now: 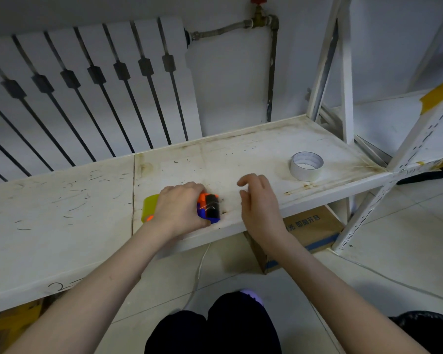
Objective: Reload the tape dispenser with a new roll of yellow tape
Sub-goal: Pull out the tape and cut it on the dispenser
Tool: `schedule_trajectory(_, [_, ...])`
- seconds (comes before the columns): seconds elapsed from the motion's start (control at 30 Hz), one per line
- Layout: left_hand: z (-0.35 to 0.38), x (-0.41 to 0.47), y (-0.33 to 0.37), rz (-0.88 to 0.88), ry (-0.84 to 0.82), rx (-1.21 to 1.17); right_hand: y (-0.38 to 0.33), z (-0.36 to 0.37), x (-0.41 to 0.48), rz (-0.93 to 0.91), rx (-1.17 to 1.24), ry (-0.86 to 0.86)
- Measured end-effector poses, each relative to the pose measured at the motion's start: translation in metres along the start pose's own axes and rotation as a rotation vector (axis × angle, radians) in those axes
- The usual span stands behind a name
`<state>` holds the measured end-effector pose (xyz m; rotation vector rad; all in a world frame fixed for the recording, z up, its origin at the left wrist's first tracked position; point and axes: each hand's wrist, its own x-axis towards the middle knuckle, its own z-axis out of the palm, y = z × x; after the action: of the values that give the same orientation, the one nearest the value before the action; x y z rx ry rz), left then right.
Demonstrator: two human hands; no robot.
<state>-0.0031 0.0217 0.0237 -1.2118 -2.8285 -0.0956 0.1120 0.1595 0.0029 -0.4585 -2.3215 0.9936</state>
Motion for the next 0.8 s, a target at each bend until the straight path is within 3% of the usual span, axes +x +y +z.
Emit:
schedule_trajectory(0.1, [-0.003,-0.001,-0.001,-0.034,0.071,-0.067,-0.018,-0.009,0.001,-0.233,-0.201,-0.038])
schedule_trajectory(0.4, [-0.006,-0.002,0.002,-0.081,0.09,-0.146,-0.055,-0.019,0.003,-0.47,-0.272,-0.156])
schedule_trajectory(0.63, [-0.013,-0.01,-0.005,-0.089,0.091,-0.235,-0.028,-0.026,0.031,-0.135,-0.034,-0.025])
schedule_trajectory(0.8, [-0.013,-0.012,-0.004,-0.096,0.108,-0.25,-0.014,-0.02,0.034,-0.025,0.031,-0.004])
